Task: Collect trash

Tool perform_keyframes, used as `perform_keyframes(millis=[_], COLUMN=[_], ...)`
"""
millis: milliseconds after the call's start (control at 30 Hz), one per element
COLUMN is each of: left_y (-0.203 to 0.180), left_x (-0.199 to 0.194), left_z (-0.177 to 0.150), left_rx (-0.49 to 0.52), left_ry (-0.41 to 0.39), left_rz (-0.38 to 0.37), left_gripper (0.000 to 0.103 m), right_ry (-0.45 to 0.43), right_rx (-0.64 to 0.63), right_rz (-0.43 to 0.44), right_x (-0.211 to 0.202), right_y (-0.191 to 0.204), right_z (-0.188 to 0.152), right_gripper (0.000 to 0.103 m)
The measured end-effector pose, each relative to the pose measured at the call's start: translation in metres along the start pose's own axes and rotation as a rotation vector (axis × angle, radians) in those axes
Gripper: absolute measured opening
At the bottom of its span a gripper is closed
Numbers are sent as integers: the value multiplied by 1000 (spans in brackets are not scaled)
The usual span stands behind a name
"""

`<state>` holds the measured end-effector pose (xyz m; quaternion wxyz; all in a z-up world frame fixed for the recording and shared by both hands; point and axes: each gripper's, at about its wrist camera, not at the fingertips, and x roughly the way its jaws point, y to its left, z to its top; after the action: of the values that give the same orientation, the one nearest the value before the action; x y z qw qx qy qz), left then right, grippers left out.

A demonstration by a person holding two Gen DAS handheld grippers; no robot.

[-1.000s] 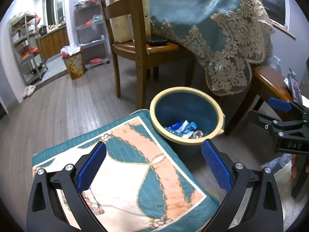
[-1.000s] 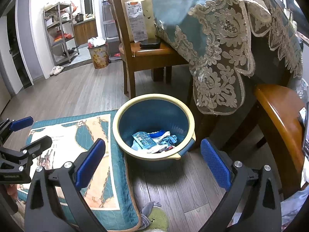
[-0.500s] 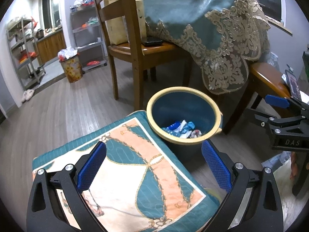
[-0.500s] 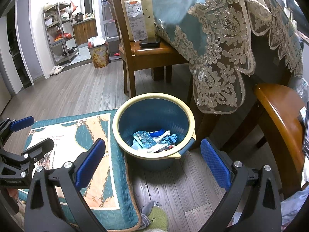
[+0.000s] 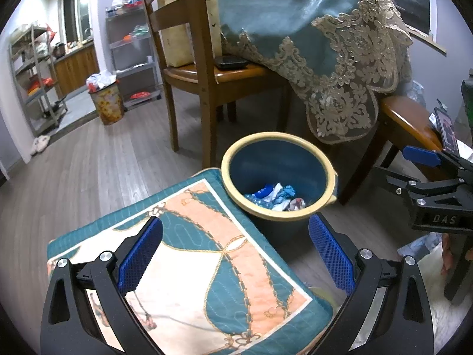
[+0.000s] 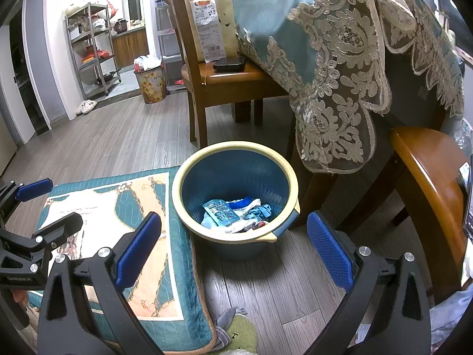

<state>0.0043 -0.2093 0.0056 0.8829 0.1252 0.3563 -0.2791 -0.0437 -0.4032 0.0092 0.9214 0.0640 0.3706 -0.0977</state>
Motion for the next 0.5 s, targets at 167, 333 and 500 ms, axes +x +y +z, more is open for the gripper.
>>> perform_keyframes(millis=[167, 333, 500], left_y=[0, -1, -1], left_x=[0, 0, 0], left_z=[0, 0, 0], left_rx=[0, 0, -2], left_ry=[1, 0, 0], left_rz=[0, 0, -1], left_gripper=[98, 98, 98], right_ry=[0, 1, 1], right_rx=[0, -1, 0], right_rz=[0, 1, 0], right_x=[0, 0, 0], right_y=[0, 0, 0], right_z=[0, 0, 0], right_gripper=[97, 97, 97])
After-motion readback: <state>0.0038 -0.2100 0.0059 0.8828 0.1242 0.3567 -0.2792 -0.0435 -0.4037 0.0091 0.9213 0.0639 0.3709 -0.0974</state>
